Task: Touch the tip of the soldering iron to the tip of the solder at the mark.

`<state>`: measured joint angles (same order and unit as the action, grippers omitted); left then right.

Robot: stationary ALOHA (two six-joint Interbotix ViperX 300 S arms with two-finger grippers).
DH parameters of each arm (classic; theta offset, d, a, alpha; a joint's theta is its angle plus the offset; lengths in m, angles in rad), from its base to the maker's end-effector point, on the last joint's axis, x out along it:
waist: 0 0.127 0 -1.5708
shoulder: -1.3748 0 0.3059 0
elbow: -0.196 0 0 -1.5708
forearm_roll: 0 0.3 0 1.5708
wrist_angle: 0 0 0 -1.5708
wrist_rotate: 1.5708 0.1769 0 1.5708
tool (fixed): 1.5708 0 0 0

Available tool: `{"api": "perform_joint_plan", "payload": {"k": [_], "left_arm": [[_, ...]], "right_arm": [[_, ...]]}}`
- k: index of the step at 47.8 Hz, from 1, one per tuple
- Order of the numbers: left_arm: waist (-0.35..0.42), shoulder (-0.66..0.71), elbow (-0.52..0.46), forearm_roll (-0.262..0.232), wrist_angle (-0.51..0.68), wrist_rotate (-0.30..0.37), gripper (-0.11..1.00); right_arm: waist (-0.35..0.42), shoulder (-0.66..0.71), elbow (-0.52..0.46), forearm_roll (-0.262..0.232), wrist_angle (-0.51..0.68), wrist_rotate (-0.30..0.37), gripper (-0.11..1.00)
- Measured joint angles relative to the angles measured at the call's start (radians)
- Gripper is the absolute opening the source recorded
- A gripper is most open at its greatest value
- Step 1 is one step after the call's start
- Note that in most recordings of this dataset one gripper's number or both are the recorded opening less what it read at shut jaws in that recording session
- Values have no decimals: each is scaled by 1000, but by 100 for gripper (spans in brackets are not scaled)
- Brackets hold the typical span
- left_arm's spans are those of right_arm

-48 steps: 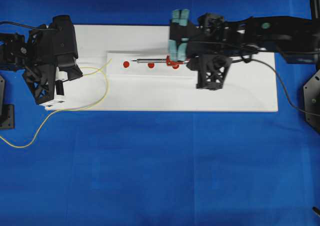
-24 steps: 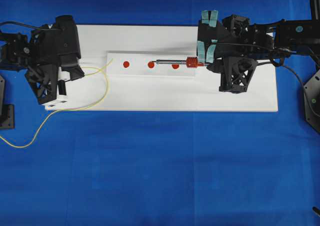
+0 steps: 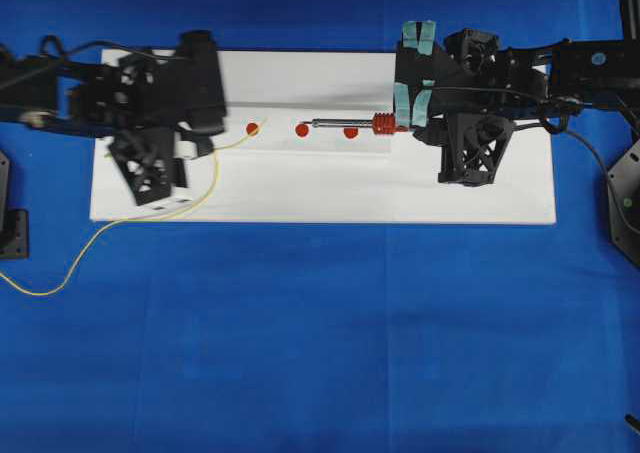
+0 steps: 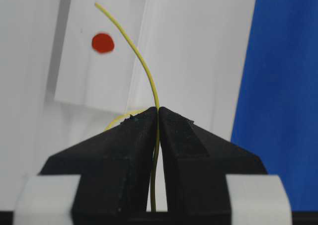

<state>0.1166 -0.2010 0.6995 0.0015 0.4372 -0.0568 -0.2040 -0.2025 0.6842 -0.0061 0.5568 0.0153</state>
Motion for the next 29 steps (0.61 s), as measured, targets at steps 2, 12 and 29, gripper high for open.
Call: {"api": "perform_joint_plan", "payload": {"k": [2, 12, 29], "left_arm": [[0, 29, -15, -2, -2, 0, 2], [-2, 127, -72, -2, -34, 3, 2], [0, 183, -95, 0, -57, 6, 2]], "right_arm": [[0, 0, 0, -2, 2, 0, 6], [0, 0, 3, 0, 0, 0, 6], [0, 0, 8, -2, -5, 0, 6]]}}
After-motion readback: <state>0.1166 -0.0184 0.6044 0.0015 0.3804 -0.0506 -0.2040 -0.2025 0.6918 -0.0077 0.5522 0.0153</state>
